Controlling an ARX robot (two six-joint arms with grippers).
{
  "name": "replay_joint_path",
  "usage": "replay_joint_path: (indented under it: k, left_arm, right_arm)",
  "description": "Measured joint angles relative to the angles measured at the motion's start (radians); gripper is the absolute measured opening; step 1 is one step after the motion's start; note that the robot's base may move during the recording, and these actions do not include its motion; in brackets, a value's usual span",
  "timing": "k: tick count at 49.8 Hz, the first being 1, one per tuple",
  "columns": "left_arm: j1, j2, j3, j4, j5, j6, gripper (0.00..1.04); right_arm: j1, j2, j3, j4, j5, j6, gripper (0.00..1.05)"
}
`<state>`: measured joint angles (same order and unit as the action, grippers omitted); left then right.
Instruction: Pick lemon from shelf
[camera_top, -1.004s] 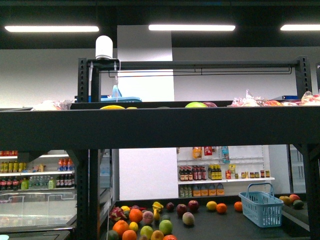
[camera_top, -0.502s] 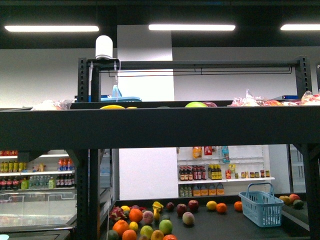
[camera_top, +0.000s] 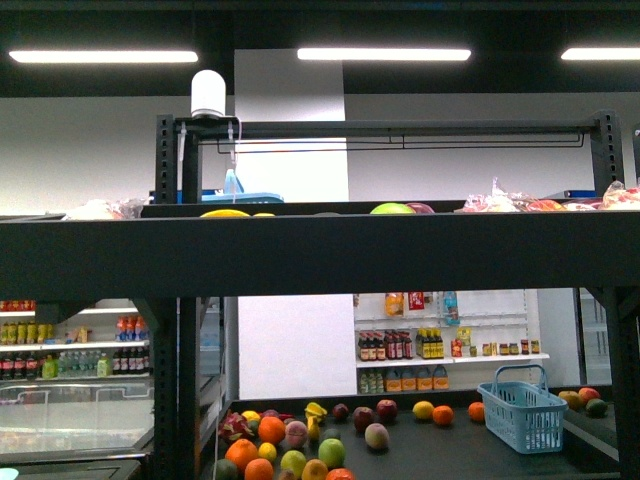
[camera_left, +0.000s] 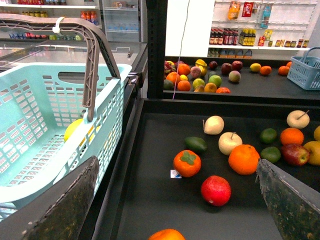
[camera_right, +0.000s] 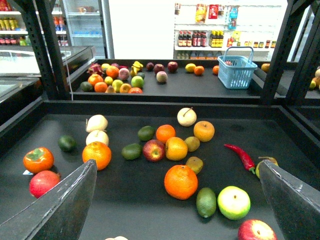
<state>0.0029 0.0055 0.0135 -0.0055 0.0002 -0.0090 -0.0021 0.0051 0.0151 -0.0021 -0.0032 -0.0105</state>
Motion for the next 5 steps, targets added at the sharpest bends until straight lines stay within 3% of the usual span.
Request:
replay_joint_path:
  k: [5]
  left_arm:
    - [0.000,0.000,0.000,0.000,0.000,0.000,0.97]
  right_arm:
    - [0.000,0.000,0.000,0.000,0.000,0.000,0.97]
